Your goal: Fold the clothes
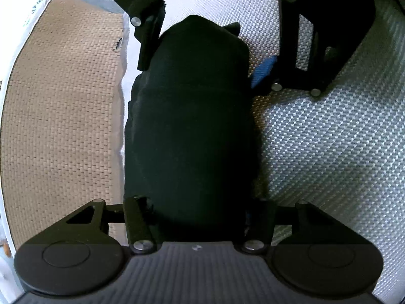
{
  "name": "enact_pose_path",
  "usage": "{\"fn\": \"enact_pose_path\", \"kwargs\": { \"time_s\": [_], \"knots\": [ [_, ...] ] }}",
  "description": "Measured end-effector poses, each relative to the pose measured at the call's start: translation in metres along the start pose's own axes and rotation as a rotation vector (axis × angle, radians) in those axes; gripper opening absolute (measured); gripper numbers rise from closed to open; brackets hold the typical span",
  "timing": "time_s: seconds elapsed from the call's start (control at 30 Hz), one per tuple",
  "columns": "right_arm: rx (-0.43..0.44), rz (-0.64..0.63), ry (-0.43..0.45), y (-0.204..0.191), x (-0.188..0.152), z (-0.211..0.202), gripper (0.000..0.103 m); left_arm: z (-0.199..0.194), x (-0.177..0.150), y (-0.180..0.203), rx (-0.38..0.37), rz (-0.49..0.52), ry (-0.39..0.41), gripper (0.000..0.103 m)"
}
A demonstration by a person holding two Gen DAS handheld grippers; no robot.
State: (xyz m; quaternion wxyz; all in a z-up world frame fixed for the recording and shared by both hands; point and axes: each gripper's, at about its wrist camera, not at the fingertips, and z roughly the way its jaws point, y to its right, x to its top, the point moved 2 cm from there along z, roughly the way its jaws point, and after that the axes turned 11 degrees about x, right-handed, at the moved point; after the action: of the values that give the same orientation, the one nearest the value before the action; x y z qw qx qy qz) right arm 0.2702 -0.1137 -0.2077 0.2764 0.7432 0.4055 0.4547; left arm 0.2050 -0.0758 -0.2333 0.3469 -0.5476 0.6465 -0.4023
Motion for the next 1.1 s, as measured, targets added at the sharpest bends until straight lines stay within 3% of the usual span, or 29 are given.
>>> {"fn": "enact_pose_path", "kwargs": {
  "time_s": [0.37, 0.53, 0.97, 1.1],
  "knots": [
    [0.019, 0.030, 0.004, 0.009, -0.001, 0.023, 0.083, 0.017, 0.001, -0.017, 0.002, -0.003, 0.000, 0.058],
    [0.046, 0.059, 0.015, 0.015, -0.001, 0.028, 0.082, 0.008, -0.003, -0.006, 0.003, 0.027, -0.007, 0.058],
    [0.096, 0.104, 0.013, 0.026, -0.001, 0.046, 0.072, 0.032, -0.005, -0.009, 0.008, 0.045, -0.048, 0.059],
    [0.109, 0.125, 0.011, 0.028, -0.001, 0.047, 0.069, 0.033, -0.004, 0.003, 0.011, 0.119, -0.049, 0.059]
  ]
}}
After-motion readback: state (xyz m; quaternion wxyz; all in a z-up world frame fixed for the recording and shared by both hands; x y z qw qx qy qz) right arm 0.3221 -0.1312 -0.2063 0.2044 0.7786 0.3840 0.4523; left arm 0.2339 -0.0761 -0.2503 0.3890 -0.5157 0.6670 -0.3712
